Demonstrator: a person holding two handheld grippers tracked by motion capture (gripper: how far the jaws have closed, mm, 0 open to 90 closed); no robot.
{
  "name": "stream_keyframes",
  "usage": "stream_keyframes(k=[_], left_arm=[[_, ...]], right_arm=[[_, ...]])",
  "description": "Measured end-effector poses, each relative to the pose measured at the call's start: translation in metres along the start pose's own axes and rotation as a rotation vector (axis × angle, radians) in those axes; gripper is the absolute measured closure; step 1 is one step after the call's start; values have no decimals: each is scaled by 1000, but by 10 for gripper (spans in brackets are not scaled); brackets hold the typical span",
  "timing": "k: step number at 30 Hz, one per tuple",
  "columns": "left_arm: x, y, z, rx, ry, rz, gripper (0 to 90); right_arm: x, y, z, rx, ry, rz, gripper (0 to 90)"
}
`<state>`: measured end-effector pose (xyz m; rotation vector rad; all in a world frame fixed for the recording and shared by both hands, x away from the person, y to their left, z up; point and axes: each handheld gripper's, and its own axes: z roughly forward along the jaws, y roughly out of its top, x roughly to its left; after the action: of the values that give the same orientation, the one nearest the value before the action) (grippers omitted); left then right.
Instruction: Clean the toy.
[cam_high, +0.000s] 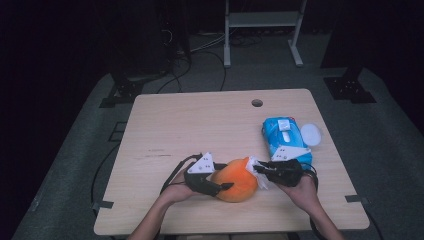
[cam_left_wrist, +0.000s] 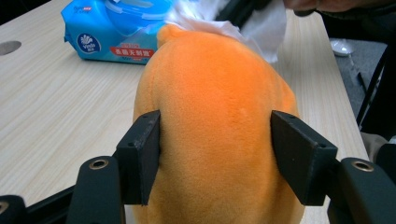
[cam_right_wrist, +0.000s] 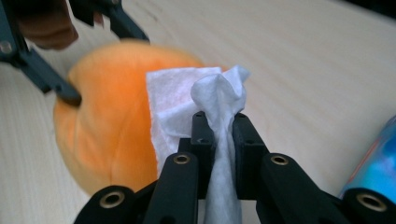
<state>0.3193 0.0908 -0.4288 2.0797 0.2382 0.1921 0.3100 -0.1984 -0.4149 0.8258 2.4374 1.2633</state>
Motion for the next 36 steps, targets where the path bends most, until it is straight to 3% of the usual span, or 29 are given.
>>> stream_keyframes(k=[3,6,9,11,17,19,21,24,28,31,33,36], left_arm=[[-1,1,1,4,0,7,358],[-5,3,2,10,-6,29,357],[-11,5,4,7,-27,57,354],[-12,6,4,10,-29,62,355],[-14,10,7,8,-25,62,354],[-16,11,8,3,-29,74,350],[-19,11,10,4,-32,87,348],[-19,11,8,11,-30,92,349],[-17,9,7,3,-29,76,350],[-18,11,10,7,-25,82,350],[-20,12,11,10,-20,91,347],[-22,12,13,5,-18,89,346]], right_arm=[[1,-2,-2,12,0,6,806],[9,6,-6,-25,3,-28,806],[19,15,-10,-81,38,-50,806],[23,18,-11,-88,31,-66,806],[6,9,-10,-65,-2,-5,806],[12,12,-12,-78,-8,-22,805],[18,16,-12,-106,23,-45,806],[26,21,-9,-93,9,-83,806],[15,15,-10,-70,-28,-60,806],[5,8,-10,-67,-20,-7,806],[9,11,-10,-77,-19,-23,806],[21,18,-9,-104,25,-57,806]])
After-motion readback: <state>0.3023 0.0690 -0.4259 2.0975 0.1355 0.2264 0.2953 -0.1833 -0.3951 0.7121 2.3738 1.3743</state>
